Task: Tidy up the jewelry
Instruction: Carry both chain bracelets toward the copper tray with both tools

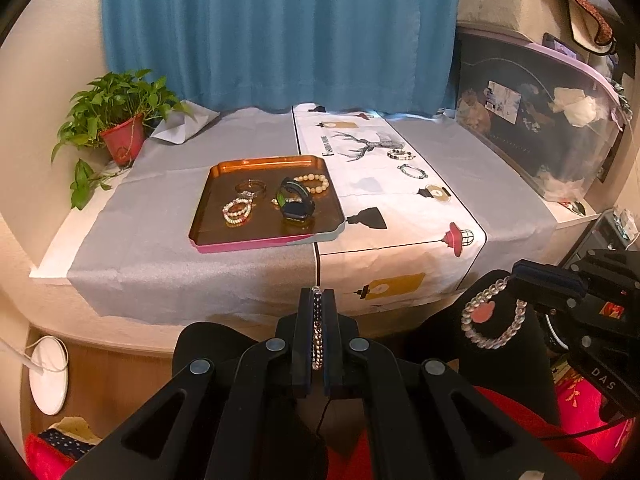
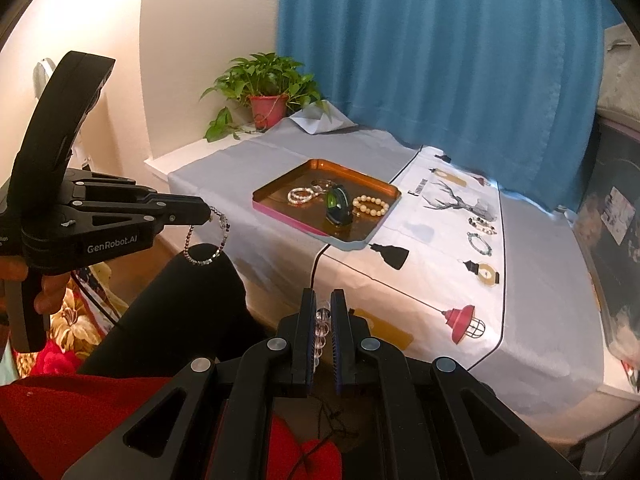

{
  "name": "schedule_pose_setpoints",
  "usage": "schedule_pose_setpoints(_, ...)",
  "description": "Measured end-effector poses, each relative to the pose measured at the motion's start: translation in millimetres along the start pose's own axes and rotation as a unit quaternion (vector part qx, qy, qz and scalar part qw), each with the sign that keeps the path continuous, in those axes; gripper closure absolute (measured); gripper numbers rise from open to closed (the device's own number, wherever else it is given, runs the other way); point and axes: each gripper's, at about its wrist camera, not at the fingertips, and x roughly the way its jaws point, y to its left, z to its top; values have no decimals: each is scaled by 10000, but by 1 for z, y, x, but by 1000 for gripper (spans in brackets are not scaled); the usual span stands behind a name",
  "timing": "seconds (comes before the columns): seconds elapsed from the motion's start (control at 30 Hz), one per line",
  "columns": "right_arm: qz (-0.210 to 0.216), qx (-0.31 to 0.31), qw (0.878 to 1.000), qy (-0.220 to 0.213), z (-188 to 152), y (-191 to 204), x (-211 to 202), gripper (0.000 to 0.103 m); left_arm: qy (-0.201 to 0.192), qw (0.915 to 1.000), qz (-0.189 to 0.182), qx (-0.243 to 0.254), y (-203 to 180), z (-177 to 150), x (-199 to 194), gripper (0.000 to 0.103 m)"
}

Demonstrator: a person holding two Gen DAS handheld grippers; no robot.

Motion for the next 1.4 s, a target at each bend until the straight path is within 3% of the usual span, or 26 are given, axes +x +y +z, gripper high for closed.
schedule_pose_setpoints(0.33, 35, 74, 9998, 204, 12, -12, 31, 95, 201, 9997, -16, -155, 24, 17, 32, 102)
schedule_pose_setpoints(0.67, -33, 170, 9998, 120, 57, -44, 78, 95, 109, 9993, 188, -320, 67, 70, 75, 102)
schedule_pose_setpoints(1.07, -114, 255, 9995, -111, 141, -93, 172, 95, 83, 9987, 363, -337, 108, 143, 155, 102)
schedule_pose_setpoints(1.4, 64, 148, 9999, -10, 183, -102, 266, 95, 311, 9980, 466, -306, 137, 174, 231, 102)
